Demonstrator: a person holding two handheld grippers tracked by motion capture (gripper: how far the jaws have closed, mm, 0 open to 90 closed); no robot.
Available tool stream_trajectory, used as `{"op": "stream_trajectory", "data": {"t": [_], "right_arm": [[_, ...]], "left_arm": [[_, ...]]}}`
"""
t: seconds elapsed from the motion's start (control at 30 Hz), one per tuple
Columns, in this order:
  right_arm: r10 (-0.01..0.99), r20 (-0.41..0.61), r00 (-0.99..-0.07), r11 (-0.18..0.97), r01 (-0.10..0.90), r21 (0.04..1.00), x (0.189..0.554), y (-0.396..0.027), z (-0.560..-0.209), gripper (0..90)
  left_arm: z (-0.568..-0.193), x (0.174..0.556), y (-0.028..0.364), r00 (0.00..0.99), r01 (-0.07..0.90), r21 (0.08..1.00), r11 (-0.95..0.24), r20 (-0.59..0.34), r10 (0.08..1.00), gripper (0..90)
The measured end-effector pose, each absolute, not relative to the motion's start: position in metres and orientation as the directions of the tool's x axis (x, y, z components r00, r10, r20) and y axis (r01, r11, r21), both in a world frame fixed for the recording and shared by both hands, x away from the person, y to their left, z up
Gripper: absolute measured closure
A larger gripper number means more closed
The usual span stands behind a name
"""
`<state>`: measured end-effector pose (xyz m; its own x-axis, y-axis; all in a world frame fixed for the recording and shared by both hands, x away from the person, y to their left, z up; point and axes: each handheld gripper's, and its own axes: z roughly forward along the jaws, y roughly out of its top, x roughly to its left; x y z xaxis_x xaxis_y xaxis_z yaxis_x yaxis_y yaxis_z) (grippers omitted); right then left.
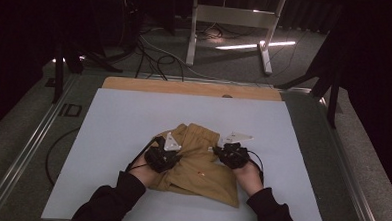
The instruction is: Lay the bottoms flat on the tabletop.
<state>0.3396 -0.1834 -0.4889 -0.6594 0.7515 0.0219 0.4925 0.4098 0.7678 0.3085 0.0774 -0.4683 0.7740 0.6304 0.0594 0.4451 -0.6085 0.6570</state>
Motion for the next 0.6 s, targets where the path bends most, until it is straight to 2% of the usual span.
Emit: {"op": "stream_trajectory", "data": {"t": [0.03,0.17,0.23,0.27,0.33,0.47,0.6], "right_arm": [[0.763,0.039,-0.645,0.368,0.483,0.795,0.339,-0.188,-0.477,89.7],[0.763,0.039,-0.645,0.341,0.454,0.823,0.336,-0.194,-0.461,89.7],[0.774,0.029,-0.632,0.323,0.434,0.841,0.338,-0.201,-0.447,89.7],[0.774,0.029,-0.632,0.323,0.434,0.841,0.338,-0.201,-0.447,89.7],[0.786,0.049,-0.616,0.303,0.454,0.838,0.344,-0.211,-0.446,89.7],[0.798,0.023,-0.602,0.336,0.476,0.813,0.349,-0.218,-0.461,89.7],[0.806,0.020,-0.591,0.343,0.496,0.798,0.351,-0.221,-0.471,89.6]], "left_arm": [[-0.462,0.307,0.077,0.772,0.428,0.677,-0.598,0.070,0.632,84.9],[-0.451,0.308,0.078,0.769,0.412,0.718,-0.562,0.057,0.637,83.8],[-0.448,0.309,0.078,0.770,0.408,0.722,-0.560,0.058,0.636,68.8],[-0.447,0.309,0.079,0.767,0.409,0.721,-0.560,0.060,0.639,68.8],[-0.448,0.312,0.081,0.752,0.429,0.724,-0.540,0.045,0.658,52.5],[-0.452,0.318,0.091,0.733,0.463,0.723,-0.512,0.012,0.680,47.6],[-0.459,0.325,0.098,0.720,0.487,0.698,-0.525,0.021,0.694,48.0]]}}
